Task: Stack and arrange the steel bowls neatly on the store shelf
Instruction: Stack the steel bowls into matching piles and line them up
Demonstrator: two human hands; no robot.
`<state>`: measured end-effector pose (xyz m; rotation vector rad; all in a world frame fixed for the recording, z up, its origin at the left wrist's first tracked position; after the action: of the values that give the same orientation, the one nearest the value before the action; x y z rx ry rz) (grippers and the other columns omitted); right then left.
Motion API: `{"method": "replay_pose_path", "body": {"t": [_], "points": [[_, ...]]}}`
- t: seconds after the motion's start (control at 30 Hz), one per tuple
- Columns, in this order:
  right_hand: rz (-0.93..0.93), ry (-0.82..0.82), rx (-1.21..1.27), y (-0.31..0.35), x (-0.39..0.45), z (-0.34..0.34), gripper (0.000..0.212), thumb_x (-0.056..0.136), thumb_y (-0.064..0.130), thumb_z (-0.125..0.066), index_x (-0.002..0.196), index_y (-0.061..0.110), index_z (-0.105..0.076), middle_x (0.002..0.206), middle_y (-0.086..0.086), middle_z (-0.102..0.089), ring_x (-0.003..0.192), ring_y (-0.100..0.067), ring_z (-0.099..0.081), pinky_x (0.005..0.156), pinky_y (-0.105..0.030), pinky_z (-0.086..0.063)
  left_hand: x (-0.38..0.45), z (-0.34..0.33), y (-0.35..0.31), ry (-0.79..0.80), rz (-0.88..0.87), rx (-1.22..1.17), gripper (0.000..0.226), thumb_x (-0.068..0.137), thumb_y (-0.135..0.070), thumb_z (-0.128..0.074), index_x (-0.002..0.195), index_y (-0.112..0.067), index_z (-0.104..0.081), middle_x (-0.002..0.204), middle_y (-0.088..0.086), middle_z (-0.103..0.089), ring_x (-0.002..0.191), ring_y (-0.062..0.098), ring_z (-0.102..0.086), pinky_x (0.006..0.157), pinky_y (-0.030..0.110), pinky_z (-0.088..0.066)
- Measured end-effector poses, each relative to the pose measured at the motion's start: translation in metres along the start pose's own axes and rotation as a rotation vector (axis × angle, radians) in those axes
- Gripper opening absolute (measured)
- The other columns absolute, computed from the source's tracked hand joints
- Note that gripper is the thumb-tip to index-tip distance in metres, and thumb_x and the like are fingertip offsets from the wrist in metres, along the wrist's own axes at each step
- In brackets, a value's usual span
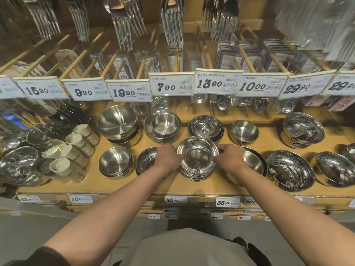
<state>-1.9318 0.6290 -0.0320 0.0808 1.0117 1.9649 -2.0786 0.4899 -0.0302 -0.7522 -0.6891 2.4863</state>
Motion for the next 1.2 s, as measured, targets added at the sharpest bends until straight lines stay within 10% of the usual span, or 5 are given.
{"method": "replay_pose_path", "body": {"t": [0.2,0.3,0.4,0.93,1.2], "points": [[-0.012,0.002,0.160,-0.005,-0.008,0.006,0.003,0.082,0.015,-0.070,0.083,0.015,-0.073,0.071,-0.001,-0.068,0.071,-0.020,-0.061,0.056,-0.026,-0.043,-0.006,0.003,0.001,-0.023,-0.023,-0.034,0.023,0.087,-0.017,-0.066,0.068,-0.017,-0.053,0.064,-0.006,-0.053,0.060,0.008,-0.047,0.049,0.022,-0.034],[-0.069,-0.058,0.298,-0.015,-0.015,0.023,0.036,0.088,0.021,-0.066,0.116,-0.003,-0.066,0.105,-0.016,-0.071,0.099,-0.027,-0.066,0.091,-0.040,-0.052,-0.009,0.010,-0.001,-0.090,-0.063,-0.050,0.016,0.089,-0.030,-0.069,0.099,-0.021,-0.060,0.076,-0.014,-0.056,0.068,-0.005,-0.045,0.054,0.017,-0.033],[-0.123,-0.087,0.461,-0.042,-0.021,0.052,0.036,0.093,0.021,-0.060,0.127,0.010,-0.064,0.093,-0.004,-0.072,0.077,-0.016,-0.067,0.079,-0.030,-0.055,-0.015,0.015,-0.013,-0.189,-0.133,-0.085,0.040,0.091,-0.030,-0.066,0.128,-0.014,-0.062,0.097,-0.008,-0.063,0.072,-0.005,-0.050,0.056,0.015,-0.034],[-0.213,-0.384,0.437,-0.212,0.013,0.240,0.014,0.095,0.024,-0.061,0.081,0.022,-0.065,0.065,0.008,-0.061,0.051,-0.007,-0.054,0.050,-0.022,-0.047,-0.043,-0.106,-0.172,-0.098,-0.180,-0.286,0.007,0.094,-0.027,-0.059,0.096,-0.027,-0.066,0.076,-0.005,-0.069,0.063,0.010,-0.060,0.053,0.027,-0.041],[-0.156,-0.252,0.215,-0.254,0.083,0.283,0.045,0.093,0.028,-0.061,0.134,0.011,-0.056,0.111,-0.014,-0.071,0.092,-0.028,-0.063,0.082,-0.035,-0.048,-0.039,-0.155,-0.206,-0.103,-0.077,-0.368,0.008,0.093,-0.033,-0.060,0.092,-0.034,-0.068,0.071,-0.015,-0.067,0.081,0.027,-0.072,0.085,0.049,-0.059]]}}
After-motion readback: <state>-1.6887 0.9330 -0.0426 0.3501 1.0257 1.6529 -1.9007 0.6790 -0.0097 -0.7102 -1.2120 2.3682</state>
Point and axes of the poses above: each hand's wrist, its own x-axis towards the middle knuckle, its own z-axis out of the back of the hand, y = z × x, the point moved 1 cm from there along x, towards the middle knuckle
